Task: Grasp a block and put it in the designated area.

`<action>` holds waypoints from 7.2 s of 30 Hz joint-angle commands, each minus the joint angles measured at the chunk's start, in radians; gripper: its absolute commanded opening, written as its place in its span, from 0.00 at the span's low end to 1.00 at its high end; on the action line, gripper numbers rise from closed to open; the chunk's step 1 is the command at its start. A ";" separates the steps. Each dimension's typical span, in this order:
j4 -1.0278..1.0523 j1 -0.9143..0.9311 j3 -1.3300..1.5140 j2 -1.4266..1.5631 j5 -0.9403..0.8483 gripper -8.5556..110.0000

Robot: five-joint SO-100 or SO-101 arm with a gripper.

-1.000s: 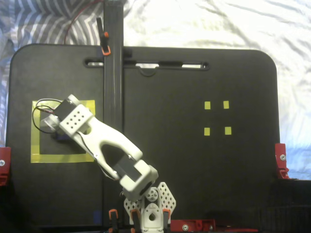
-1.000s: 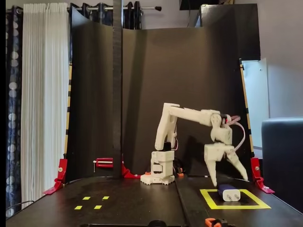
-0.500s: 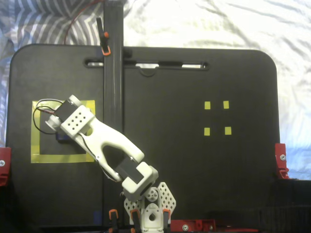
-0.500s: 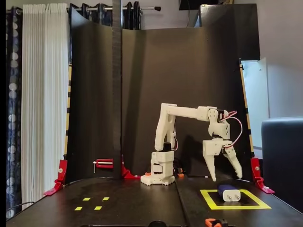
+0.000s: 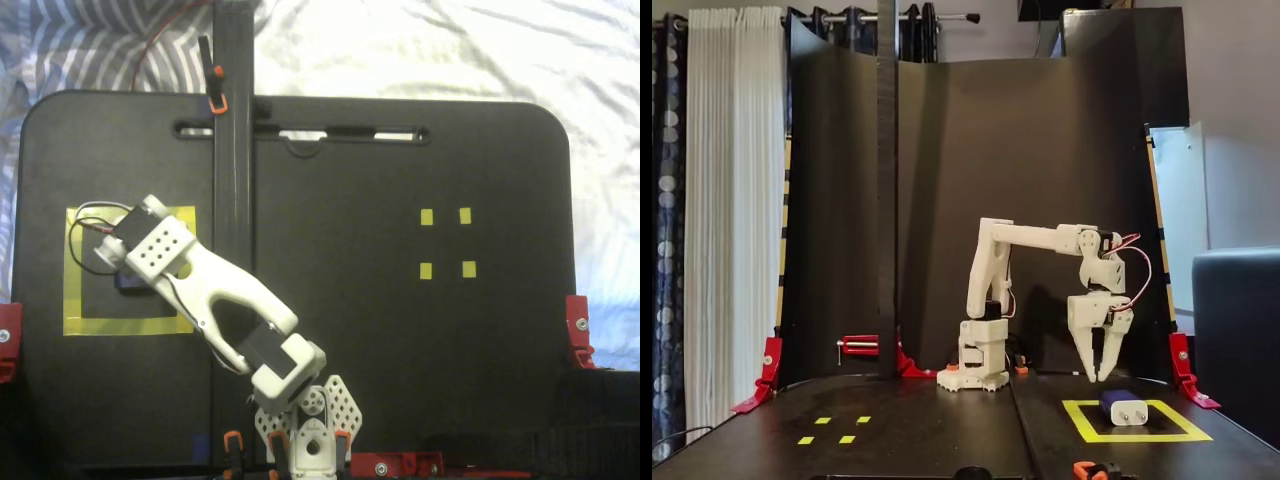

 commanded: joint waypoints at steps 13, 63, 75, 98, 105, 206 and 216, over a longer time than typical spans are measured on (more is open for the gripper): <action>-0.006 0.206 -0.034 0.195 -0.002 0.07; -1.158 0.841 1.150 1.287 0.819 0.07; -1.206 0.825 1.500 1.658 0.811 0.07; -0.908 0.802 1.595 1.832 0.790 0.07; -0.709 0.810 1.595 1.884 0.764 0.08; -0.627 0.813 1.595 1.885 0.769 0.07; -0.627 0.813 1.595 1.885 0.769 0.07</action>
